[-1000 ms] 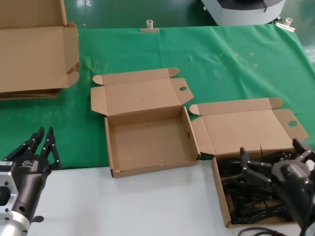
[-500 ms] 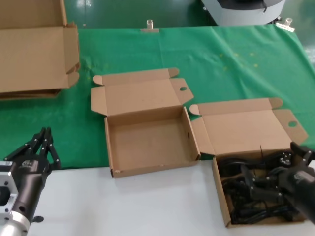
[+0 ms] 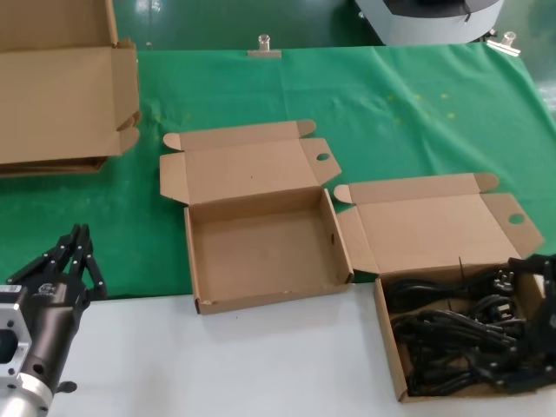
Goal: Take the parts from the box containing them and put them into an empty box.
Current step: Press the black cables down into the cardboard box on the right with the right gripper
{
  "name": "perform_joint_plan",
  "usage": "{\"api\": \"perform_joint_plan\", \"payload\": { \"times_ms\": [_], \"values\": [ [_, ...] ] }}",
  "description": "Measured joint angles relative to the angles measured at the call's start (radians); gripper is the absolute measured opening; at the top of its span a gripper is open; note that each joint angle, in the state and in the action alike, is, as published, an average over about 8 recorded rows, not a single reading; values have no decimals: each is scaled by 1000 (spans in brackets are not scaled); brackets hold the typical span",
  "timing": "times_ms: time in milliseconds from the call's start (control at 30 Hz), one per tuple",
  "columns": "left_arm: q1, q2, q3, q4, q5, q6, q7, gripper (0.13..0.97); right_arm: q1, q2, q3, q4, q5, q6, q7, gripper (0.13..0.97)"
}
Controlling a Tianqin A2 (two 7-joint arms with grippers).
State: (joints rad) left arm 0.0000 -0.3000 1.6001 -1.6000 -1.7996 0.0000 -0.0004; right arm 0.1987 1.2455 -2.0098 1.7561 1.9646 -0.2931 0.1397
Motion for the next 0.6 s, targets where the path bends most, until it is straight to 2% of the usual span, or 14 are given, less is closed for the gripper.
{"api": "perform_joint_plan", "payload": {
  "times_ms": [333,600],
  "values": [
    [0,0,0,0,0,0,0,172,236,-68,-21,-154,-272,-351,-7,966],
    [0,0,0,0,0,0,0,172,335,-170,-44,-219,-461,-475,-20,966]
  ]
}}
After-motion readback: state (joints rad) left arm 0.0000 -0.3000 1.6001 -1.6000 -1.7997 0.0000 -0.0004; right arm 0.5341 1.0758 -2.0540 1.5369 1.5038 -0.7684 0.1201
